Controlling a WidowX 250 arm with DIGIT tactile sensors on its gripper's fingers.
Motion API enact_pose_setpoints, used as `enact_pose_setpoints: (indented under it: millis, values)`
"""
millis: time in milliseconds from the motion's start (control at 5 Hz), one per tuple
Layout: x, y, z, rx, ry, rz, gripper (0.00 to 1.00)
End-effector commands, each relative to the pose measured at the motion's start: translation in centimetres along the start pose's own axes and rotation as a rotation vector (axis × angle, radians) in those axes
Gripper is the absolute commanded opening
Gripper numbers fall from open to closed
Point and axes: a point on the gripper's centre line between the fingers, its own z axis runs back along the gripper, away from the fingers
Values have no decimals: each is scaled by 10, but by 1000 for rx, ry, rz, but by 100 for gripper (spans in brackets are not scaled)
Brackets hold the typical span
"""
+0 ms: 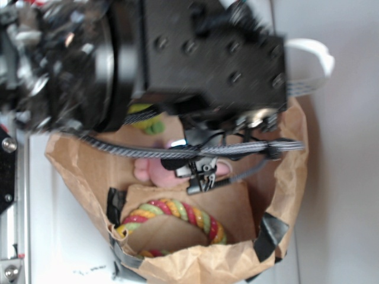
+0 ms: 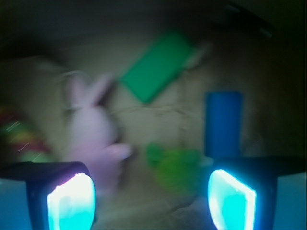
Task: Grab the green block.
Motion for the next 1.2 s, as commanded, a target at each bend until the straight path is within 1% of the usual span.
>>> enact_pose_setpoints:
  millis: [0,200,400,600,800,1000]
  values:
    - [18,-13,15,27,-63,252,100]
    - [25,-16,14,34,22,376,100]
    - [36,-26,19,4,75,451,100]
    - [49,-32,17,31,57,444,100]
    - [57,-33,12,26,40,400,100]
    - [57,-33,12,26,40,400,100]
